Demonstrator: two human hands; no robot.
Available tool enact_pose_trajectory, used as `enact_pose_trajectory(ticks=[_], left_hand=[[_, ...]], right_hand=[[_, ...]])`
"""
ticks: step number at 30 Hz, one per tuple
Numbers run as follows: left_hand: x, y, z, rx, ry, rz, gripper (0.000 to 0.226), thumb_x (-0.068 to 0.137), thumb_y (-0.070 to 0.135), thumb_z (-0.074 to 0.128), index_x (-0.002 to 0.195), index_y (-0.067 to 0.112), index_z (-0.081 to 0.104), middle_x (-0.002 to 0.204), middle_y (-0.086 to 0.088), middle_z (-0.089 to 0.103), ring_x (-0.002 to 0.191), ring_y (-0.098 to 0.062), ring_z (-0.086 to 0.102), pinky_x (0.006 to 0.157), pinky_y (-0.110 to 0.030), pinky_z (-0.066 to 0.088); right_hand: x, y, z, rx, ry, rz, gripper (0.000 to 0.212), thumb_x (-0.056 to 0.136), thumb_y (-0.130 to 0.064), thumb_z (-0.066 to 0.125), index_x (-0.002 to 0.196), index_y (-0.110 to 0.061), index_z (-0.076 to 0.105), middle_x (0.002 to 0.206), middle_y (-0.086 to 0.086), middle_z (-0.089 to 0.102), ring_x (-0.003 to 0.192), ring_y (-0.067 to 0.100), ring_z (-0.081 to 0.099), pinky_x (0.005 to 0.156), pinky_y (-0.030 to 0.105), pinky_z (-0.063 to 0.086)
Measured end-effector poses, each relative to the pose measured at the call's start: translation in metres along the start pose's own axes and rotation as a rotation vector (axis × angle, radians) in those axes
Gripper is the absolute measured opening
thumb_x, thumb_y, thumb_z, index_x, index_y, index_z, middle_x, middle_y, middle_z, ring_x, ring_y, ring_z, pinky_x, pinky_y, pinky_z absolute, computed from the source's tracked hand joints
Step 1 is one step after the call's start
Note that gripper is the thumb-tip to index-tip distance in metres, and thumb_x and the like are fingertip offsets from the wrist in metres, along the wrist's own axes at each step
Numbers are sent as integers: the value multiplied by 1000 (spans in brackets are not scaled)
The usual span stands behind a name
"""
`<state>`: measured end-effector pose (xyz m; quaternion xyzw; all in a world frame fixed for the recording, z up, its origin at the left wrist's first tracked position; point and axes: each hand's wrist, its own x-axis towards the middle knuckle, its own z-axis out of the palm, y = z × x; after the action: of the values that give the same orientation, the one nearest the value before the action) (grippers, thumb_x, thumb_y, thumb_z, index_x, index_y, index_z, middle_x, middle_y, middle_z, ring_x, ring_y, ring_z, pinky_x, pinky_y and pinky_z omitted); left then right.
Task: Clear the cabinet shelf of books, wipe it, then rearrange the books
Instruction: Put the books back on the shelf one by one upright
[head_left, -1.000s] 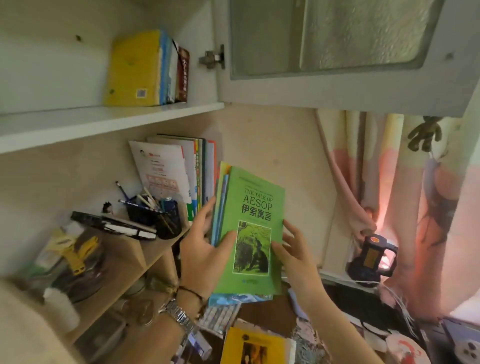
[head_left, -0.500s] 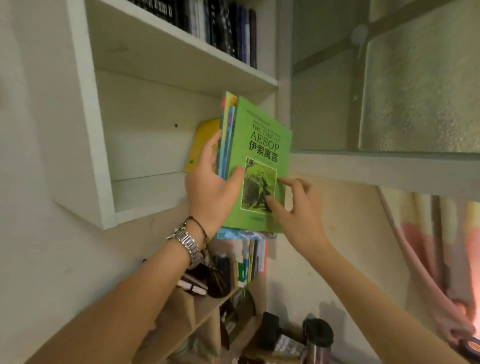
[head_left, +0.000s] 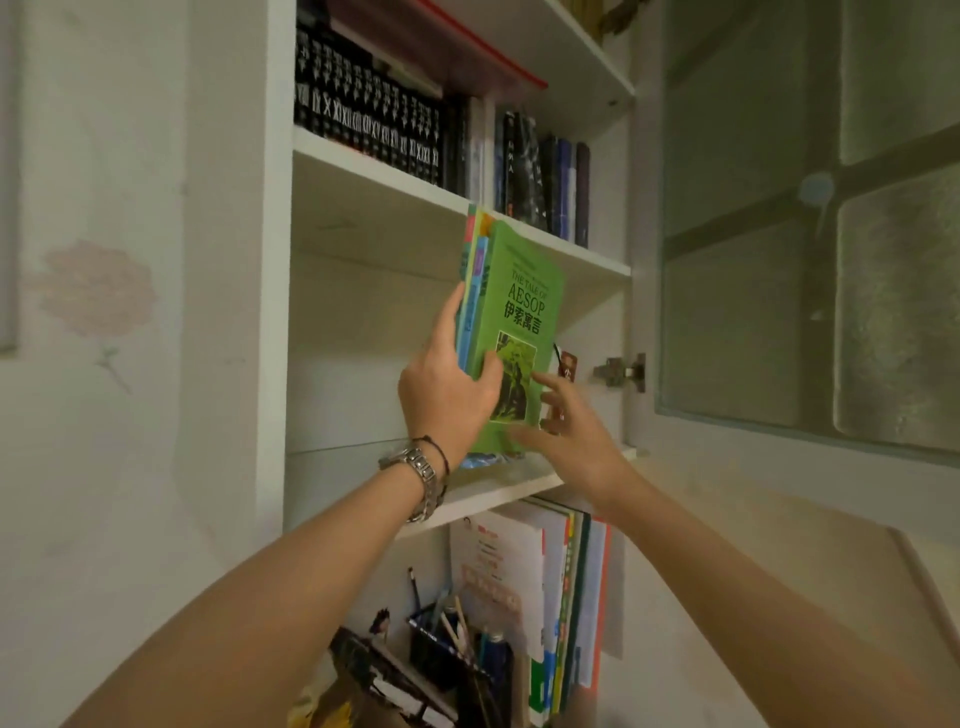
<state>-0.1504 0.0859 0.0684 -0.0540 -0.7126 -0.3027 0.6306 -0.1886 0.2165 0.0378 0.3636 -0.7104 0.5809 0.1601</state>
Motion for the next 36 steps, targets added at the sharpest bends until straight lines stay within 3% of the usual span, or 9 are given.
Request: enact_pose_trajectory(ticks=[4,8,11,13,17,21,26,31,36], left_hand=[[1,-18,9,79,21,13,67,85,23,65,144,26,35,93,3,67,58,-7,53,53,-17,46],[2,-33,16,122,-25,12,69,85,25,65,145,27,32,95,2,67,65,-14,60,60,-30,56],[4,-38,18,136,-66,24,70,85,25,65,146,27,31,104,3,68,74,-14,64,65,-23,52],[6,-42,17,125,-78,20,70,84,24,66,145,27,31,114,3,66,81,-14,66,68,-19,49],[7,-50,19,97,-100,4,71,81,23,69,143,27,35,123,4,63,90,-15,67,78,-30,56],[7,-56,22,77,-169,-29,59,77,28,72,132,25,49,114,8,66,90,-13,65,81,-30,55],[9,-60,23,-11,-245,-157,37,75,44,69,110,34,62,97,17,63,78,-6,63,73,-34,56],[11,-61,19,-114,-272,-306,32,77,56,67,102,37,61,89,18,62,86,-5,62,79,-33,54],[13,-63,15,-215,-283,-432,48,68,72,63,95,32,64,82,13,64,81,-7,65,80,-36,55]], right_hand=[[20,10,11,111,-54,-8,63,88,0,63,141,-22,38,110,-27,44,117,20,56,79,13,47],[37,15,24,214,-57,32,66,92,0,59,147,-26,32,111,-26,45,117,16,55,85,23,51],[47,20,31,322,-36,88,60,96,-8,56,145,-34,32,102,-30,46,96,0,58,68,22,58],[54,24,33,368,-32,100,56,98,-15,54,146,-36,32,104,-28,47,92,-2,57,66,28,60],[61,32,38,409,-35,113,55,98,-17,52,146,-35,31,116,-17,49,95,0,55,55,26,57],[63,42,40,409,-32,105,54,99,-17,52,145,-36,32,136,-5,43,100,3,55,60,28,58],[63,47,38,400,-71,89,53,100,-18,50,144,-39,32,132,-8,45,105,3,54,64,29,59],[66,43,39,342,-90,91,54,100,-15,48,145,-40,30,134,-6,45,112,12,53,63,31,59],[60,40,40,339,-135,48,58,96,-8,53,143,-39,37,137,-4,46,103,8,62,70,34,59]])
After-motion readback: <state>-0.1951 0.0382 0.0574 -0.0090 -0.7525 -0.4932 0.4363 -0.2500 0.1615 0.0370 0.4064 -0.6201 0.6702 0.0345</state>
